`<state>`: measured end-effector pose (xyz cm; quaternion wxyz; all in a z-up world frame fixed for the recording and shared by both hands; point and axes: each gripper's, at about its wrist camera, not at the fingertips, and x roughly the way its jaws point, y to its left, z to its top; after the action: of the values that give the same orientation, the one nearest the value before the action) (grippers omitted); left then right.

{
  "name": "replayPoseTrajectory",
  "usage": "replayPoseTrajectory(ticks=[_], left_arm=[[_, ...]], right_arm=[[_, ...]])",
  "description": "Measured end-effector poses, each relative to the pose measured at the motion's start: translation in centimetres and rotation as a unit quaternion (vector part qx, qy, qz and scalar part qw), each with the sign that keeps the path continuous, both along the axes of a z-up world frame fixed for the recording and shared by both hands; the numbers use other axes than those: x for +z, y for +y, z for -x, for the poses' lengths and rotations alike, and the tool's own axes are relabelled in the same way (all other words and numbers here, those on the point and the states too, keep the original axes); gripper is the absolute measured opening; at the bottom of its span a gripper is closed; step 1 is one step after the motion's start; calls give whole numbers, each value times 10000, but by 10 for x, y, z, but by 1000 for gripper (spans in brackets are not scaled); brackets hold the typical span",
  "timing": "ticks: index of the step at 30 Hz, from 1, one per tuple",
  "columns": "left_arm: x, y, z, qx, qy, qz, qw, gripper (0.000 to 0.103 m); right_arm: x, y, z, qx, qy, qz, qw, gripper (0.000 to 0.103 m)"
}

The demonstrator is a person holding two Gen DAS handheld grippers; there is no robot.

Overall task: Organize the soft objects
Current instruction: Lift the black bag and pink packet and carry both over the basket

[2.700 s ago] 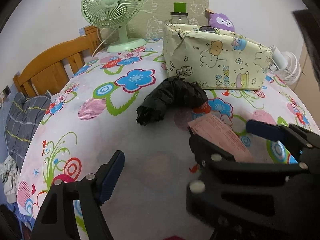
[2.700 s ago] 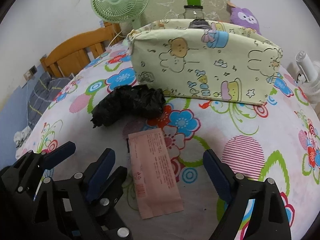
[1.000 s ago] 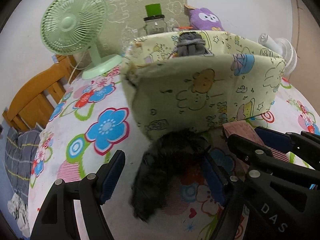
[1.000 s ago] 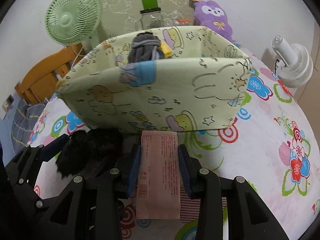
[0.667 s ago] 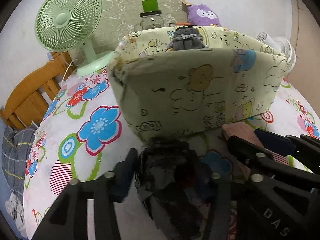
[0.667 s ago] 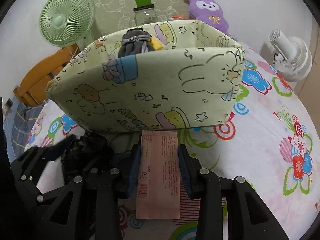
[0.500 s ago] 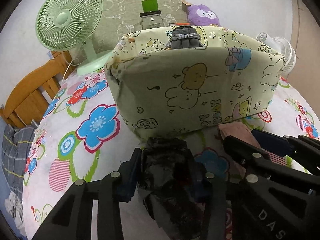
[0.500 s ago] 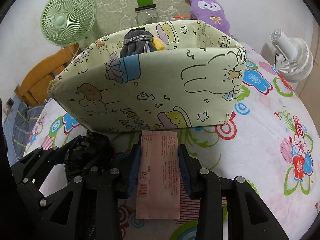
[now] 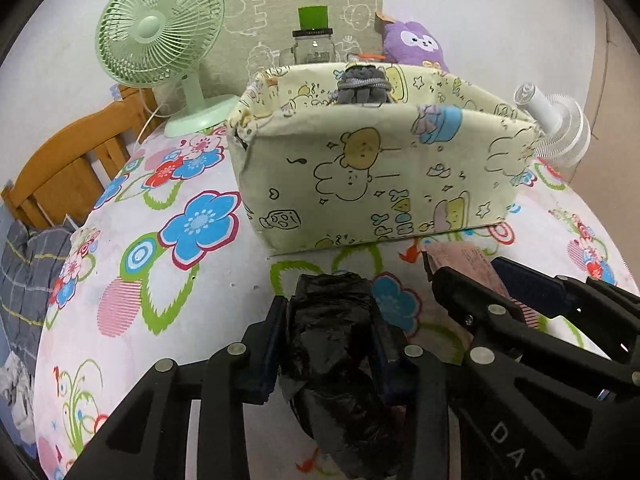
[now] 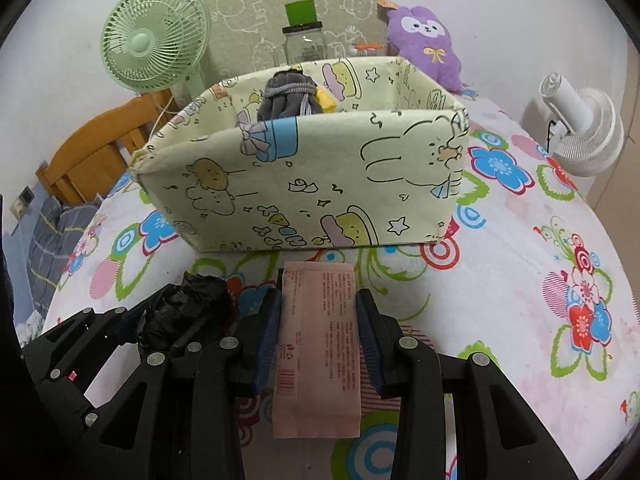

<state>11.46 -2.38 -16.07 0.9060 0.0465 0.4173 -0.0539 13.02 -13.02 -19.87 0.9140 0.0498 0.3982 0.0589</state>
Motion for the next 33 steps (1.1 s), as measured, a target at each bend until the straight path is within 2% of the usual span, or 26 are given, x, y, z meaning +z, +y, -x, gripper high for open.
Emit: replayPoseTrajectory(ticks=[18,33], left_arm=[[46,-11,43,205,-497,198,9984,37],[102,-14,78,252,-1113,293,9930,37]], right_arm=[[41,-16,45,22,-566,-66,9984,41],[96,-25,83,102,-1162,-37,9932,41]])
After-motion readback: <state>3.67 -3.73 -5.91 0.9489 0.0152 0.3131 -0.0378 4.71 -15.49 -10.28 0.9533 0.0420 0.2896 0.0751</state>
